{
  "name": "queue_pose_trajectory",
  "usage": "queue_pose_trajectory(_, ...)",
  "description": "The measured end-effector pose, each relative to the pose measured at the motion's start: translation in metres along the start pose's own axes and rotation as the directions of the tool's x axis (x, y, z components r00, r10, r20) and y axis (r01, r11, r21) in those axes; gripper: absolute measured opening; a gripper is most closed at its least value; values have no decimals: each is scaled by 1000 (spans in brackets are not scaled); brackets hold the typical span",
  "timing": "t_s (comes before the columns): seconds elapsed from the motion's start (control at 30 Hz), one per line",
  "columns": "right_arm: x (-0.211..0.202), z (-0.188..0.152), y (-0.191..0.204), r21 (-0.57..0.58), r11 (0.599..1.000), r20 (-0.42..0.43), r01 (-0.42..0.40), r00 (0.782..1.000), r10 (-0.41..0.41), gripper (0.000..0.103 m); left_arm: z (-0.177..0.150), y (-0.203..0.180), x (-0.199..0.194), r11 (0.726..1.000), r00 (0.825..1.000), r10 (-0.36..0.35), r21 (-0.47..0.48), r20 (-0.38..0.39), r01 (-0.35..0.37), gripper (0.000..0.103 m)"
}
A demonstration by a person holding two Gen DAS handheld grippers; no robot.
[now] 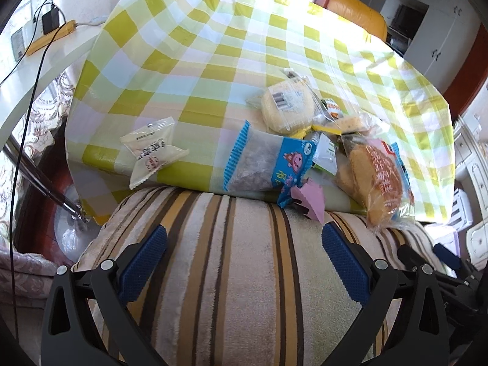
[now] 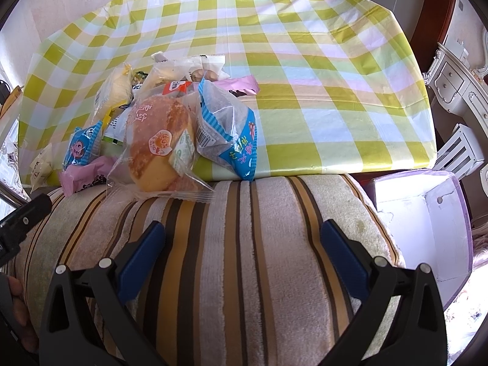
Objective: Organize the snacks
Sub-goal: 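Grasp the cream-wrapped pastry with the left gripper while the right gripper grasps the bread bun bag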
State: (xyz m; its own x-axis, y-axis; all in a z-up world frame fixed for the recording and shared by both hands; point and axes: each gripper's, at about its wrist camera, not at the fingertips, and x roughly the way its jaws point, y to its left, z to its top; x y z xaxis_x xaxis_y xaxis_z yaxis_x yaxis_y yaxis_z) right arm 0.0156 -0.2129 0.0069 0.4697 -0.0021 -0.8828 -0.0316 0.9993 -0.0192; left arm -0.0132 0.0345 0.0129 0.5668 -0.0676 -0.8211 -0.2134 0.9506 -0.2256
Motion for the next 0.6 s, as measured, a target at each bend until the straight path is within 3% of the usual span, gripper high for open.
queue_pose_trajectory(0.23,-2,8,-9,24,998,-29,-61,998,61,102,31,46,-6,991,997,46,-129,55,-39,97)
queue_pose_trajectory(0.4,6,20,-12,17,995,-109,-99,989,100,102,49,75,16,974,998,64,-217,-14,-66,93)
queue_pose_trajectory(0.5,3,18,-12,8,992,-89,-125,988,125,102,56,88,28,961,998,45,-272,-46,-56,92)
queue_pose_trajectory(0.6,-1,21,-16,34,979,-48,-203,978,204,102,65,95,36,952,998,49,-300,-51,-62,91)
